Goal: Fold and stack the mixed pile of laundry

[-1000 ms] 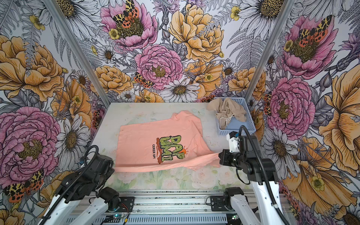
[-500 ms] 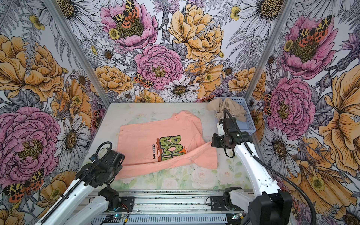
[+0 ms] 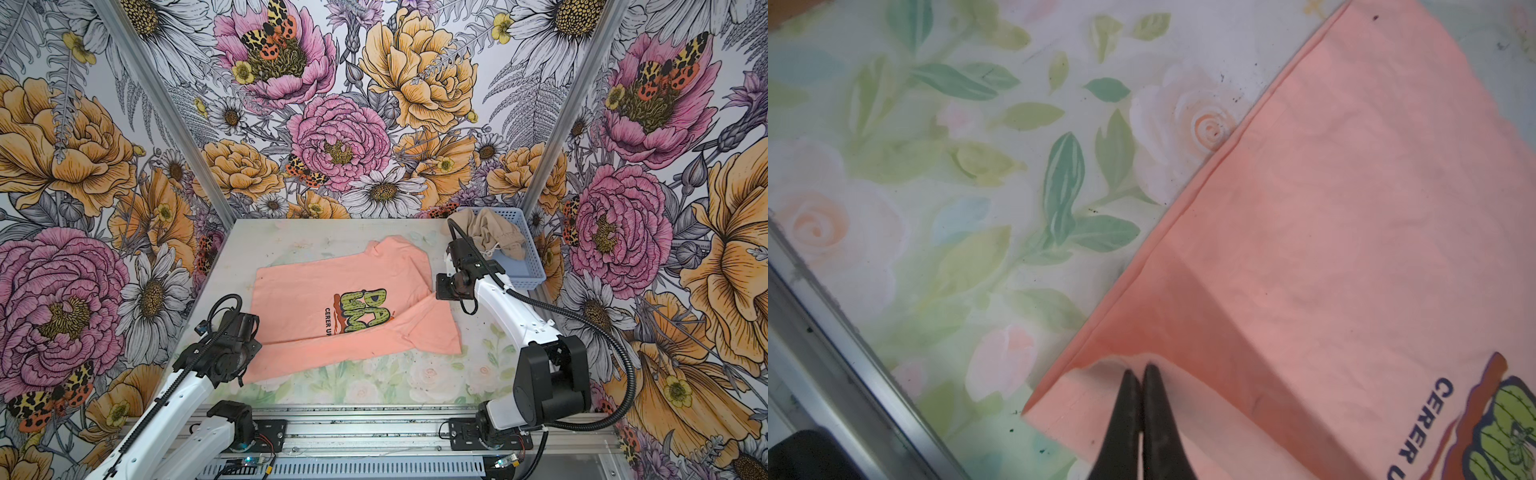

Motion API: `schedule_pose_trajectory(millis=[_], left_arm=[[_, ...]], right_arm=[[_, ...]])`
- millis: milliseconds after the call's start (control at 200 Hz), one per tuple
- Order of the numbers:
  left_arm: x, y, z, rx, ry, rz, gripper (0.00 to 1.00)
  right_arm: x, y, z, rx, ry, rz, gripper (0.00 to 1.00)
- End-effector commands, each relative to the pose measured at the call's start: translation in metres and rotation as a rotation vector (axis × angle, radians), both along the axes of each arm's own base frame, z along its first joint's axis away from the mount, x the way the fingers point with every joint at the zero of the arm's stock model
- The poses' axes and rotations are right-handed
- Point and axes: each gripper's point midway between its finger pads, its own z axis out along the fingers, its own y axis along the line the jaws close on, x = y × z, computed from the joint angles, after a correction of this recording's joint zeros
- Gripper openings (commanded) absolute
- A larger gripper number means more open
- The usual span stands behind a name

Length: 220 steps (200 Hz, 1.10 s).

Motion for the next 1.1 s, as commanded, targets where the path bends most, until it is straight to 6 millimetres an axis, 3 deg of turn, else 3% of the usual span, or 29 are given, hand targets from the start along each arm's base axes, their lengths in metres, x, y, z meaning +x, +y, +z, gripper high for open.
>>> schedule_pose_trajectory(millis=[0, 495, 1096], left_arm=[[0.01, -0.003, -0.004, -0.008, -0.011, -0.034, 0.0], [0.002, 0.005, -0.018, 0.002, 0.023, -0.006, 0.0], [0.013, 0.008, -0.021, -0.006, -0.012, -0.007, 0.0]], right_arm=[[0.02, 0.0, 0.006, -0.024, -0.055, 0.004, 0.0], [0.039, 0.01, -0.012, -0.033, -0.037, 0.02, 0.0], [0.058, 0.016, -0.022, -0.061, -0.04, 0.023, 0.0]])
